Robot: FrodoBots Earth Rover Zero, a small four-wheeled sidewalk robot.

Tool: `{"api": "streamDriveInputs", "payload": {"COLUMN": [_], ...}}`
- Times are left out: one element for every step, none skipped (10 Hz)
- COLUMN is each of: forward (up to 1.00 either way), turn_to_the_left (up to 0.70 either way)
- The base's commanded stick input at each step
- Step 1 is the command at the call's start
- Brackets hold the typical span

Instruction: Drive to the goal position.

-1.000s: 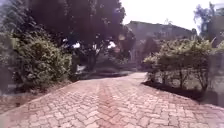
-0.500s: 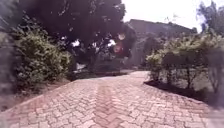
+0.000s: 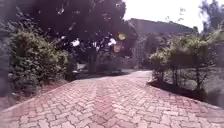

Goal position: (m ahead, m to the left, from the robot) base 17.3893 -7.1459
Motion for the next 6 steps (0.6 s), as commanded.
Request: {"api": "streamDriveInputs", "payload": {"forward": [0.70, 0.70, 0.70, 0.70, 0.70, 0.70], "turn_to_the_left": [0.00, 0.00, 0.00, 0.00, 0.00, 0.00]}}
